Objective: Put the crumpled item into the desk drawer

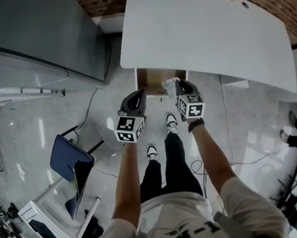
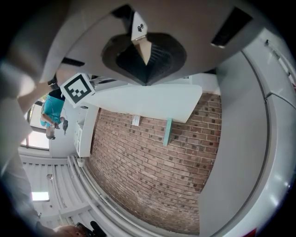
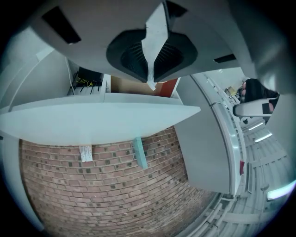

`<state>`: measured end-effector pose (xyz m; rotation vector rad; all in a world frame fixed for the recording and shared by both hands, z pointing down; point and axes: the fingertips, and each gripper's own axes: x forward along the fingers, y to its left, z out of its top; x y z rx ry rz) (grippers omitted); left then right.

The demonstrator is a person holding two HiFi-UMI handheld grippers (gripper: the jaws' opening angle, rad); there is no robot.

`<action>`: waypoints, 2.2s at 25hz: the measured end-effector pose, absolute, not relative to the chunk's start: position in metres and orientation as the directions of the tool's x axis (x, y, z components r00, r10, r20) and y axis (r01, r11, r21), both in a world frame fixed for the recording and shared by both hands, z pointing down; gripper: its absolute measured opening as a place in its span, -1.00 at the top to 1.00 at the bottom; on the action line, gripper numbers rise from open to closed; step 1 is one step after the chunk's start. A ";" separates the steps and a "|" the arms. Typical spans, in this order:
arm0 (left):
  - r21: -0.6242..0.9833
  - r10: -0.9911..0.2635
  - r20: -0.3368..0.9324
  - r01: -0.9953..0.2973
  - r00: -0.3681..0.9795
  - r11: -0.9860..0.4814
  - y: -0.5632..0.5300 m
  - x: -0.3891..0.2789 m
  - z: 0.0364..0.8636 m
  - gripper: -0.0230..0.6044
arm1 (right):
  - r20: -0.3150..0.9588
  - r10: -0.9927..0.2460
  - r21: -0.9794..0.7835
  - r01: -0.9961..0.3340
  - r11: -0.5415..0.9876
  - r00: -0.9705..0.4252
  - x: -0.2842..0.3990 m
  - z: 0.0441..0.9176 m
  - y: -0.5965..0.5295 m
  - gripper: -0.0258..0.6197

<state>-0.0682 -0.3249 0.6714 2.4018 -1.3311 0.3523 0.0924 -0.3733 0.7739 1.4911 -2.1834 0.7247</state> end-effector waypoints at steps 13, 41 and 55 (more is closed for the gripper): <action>0.192 -0.759 0.400 -0.856 0.514 -0.479 -0.341 -0.065 0.712 0.93 | 0.637 -0.713 -0.178 -0.956 0.234 -0.293 0.096 0.864 -0.413 0.81; 0.219 -0.754 0.402 -0.854 0.519 -0.472 -0.339 -0.073 0.724 0.93 | 0.722 -0.641 -0.102 -0.956 0.275 -0.261 0.095 0.877 -0.413 0.34; 0.210 -0.787 0.373 -0.871 0.491 -0.444 -0.304 -0.089 0.647 0.93 | 0.614 -0.742 -0.120 -0.961 0.249 -0.269 0.099 0.745 -0.332 0.42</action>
